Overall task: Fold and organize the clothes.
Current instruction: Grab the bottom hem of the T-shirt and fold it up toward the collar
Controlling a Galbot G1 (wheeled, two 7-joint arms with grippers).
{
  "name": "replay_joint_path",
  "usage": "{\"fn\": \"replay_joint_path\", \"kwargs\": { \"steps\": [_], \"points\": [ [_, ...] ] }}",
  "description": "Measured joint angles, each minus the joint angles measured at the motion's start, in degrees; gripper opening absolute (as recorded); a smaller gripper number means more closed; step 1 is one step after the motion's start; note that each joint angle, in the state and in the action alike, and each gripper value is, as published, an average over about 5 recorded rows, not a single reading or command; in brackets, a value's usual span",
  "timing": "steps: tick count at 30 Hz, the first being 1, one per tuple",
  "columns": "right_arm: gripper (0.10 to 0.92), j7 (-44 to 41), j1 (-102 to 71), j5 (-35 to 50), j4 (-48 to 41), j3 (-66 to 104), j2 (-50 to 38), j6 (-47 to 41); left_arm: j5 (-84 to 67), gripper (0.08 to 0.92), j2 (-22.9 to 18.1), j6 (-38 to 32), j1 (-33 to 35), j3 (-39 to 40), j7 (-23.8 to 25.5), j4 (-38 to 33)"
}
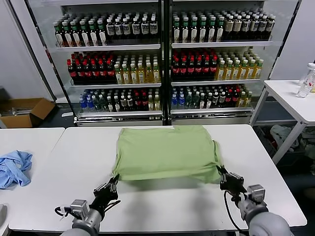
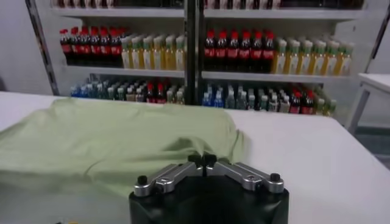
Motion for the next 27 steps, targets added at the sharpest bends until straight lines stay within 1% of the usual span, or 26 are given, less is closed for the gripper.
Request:
{"fn": "replay_joint_path", "kwargs": {
  "steps": [4,19,22,25,27],
  "points": [
    [0.106,-0.1,3.0,-1.2,-2.3,-2.1,0.5,0.2,-0.6,0.088,0.6,-0.6,-2.9,1.4,-0.4,2.5],
    [0.111,-0.5,9.1,-4.3,-9.1,-6.5,1.5,0.6,-1.3,0.088,0.8,-2.3,-12.4,5.2,-2.8,11.5],
    [0.153,-1.0,10.0,-5.0,-10.0,-7.3,1.9,0.5,-1.3,0.088,0.5,-2.5,-13.7,5.7,-3.2,12.9],
    [0.235,-1.4,10.6,-5.7,-10.6,-8.0,2.3,0.3,-1.0,0.099,0.3,-2.6,-14.9,6.2,-3.5,14.3],
    [0.295,-1.6,10.7,-6.0,-10.7,-8.1,2.5,0.1,-0.7,0.130,0.1,-2.7,-15.5,6.4,-3.6,15.2]
  ]
}}
